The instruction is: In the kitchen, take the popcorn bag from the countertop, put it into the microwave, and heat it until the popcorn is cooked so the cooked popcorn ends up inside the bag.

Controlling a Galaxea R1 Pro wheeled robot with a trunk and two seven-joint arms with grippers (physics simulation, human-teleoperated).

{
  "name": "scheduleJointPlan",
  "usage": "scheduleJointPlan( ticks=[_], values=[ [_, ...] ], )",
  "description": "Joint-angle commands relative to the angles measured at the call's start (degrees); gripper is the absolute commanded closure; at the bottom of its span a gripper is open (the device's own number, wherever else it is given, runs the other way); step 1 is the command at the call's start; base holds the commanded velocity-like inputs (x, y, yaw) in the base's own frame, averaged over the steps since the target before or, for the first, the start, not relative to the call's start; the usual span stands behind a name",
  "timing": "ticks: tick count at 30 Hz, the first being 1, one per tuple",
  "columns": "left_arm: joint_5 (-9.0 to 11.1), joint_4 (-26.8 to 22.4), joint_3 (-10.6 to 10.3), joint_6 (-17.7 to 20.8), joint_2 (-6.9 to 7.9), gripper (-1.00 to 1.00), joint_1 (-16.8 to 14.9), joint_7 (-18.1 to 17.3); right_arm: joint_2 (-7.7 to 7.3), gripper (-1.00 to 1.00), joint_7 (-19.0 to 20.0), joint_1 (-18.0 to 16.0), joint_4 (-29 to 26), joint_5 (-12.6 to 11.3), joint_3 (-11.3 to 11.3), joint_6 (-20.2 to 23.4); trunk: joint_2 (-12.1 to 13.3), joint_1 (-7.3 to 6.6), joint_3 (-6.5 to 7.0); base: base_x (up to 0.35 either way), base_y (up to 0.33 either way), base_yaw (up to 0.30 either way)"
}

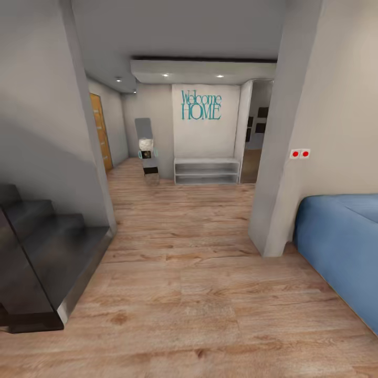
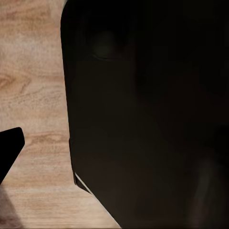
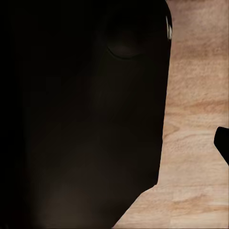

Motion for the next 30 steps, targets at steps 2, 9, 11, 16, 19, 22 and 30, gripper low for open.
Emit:
scheduleJointPlan(
  ticks=[2, 9, 11, 16, 19, 22, 30],
  values=[
    [0.11, 0.04, -0.03, -0.1, -0.13, -1.0, 0.09, -0.07, -0.09, -1.0, 0.08, -0.26, -0.26, 0.2, 0.31, 0.16, -0.02, 0.0, -0.03, 0.0, 0.0, 0.0],
    [0.02, -0.91, 0.05, 0.68, -1.08, -1.0, 0.19, -0.32, -0.55, -1.0, -0.4, -1.36, -1.39, -0.17, -0.11, 0.3, -0.02, 0.0, -0.03, 0.0, 0.0, 0.0],
    [-0.15, -1.2, -0.03, 0.76, -1.27, -1.0, 0.17, -0.34, -0.59, -1.0, -0.43, -1.82, -2.04, -0.16, -0.12, 0.34, -0.02, 0.0, -0.03, 0.0, 0.0, 0.0],
    [-0.26, -1.31, 0.16, 0.76, -1.17, -1.0, 0.42, -0.35, -0.53, -1.0, -0.46, -2.0, -3.66, 0.09, -0.09, 0.48, -0.02, 0.0, -0.03, 0.0, 0.0, 0.0],
    [-0.27, -1.32, 0.23, 0.71, -1.15, -1.0, 0.67, -0.34, -0.58, -1.0, -0.52, -2.13, -4.09, 0.08, 0.0, 0.82, -0.02, 0.0, -0.03, 0.0, 0.0, 0.0],
    [-0.2, -1.32, 0.26, 0.7, -1.2, -1.0, 0.69, -0.32, -0.56, -1.0, -0.51, -2.2, -4.12, 0.06, -0.07, 0.9, -0.02, 0.0, -0.03, 0.0, 0.0, 0.0],
    [-0.29, -1.32, 0.05, 0.7, -1.23, -1.0, 0.7, -0.26, -0.69, -1.0, -0.5, -2.54, -4.4, 0.17, -0.09, 0.77, -0.02, 0.0, -0.03, -0.159, 0.0, 0.0]
  ],
)
